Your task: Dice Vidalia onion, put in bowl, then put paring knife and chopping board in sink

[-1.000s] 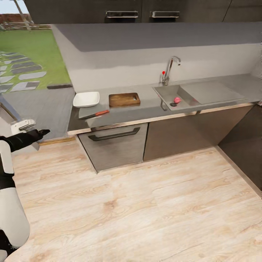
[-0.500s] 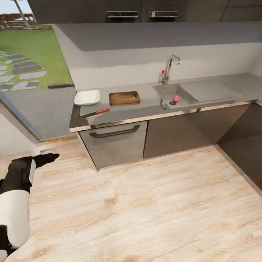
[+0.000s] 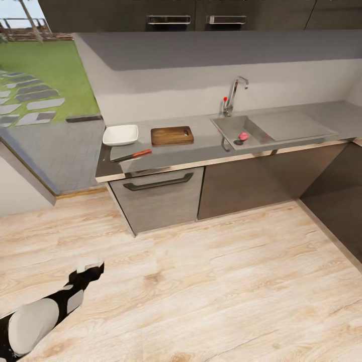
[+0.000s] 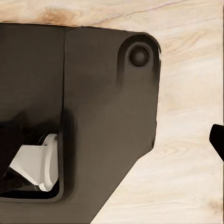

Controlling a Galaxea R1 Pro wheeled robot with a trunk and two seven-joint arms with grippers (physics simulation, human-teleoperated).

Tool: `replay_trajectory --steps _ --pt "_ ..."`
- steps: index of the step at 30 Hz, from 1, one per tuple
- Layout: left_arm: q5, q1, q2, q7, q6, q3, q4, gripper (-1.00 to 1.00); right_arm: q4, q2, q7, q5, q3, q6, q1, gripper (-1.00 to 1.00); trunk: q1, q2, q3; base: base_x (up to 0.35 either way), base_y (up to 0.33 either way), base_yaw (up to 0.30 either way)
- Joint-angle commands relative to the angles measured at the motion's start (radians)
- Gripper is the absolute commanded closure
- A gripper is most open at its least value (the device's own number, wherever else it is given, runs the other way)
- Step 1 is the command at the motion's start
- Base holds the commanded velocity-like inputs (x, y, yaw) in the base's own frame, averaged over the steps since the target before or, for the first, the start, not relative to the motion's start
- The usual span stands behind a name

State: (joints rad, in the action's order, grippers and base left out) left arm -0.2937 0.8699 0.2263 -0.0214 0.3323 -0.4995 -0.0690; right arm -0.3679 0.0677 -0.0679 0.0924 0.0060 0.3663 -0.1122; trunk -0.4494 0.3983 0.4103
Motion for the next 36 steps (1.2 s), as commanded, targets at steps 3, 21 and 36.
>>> replay_trajectory --steps 3,21,36 --pt "-0.006 -0.047 -0.002 0.000 0.071 -0.008 -0.011 -1.00 -0.105 -0.023 -0.006 0.009 0.001 -0.102 0.002 -1.00 -0.001 0.002 0.001 0.000 0.000 0.000" --pt "-0.009 -0.532 -0.153 0.230 0.715 -0.009 -0.015 -1.00 -0.394 -0.053 0.075 0.006 0.003 -0.372 0.161 -1.00 -0.001 0.002 0.001 0.000 0.000 0.000" --pt "-0.024 -0.557 -0.163 0.282 0.715 -0.027 -0.031 -1.00 -0.312 -0.075 0.151 0.010 0.001 -0.175 0.163 -1.00 -0.001 0.002 0.001 0.000 -0.038 0.000"
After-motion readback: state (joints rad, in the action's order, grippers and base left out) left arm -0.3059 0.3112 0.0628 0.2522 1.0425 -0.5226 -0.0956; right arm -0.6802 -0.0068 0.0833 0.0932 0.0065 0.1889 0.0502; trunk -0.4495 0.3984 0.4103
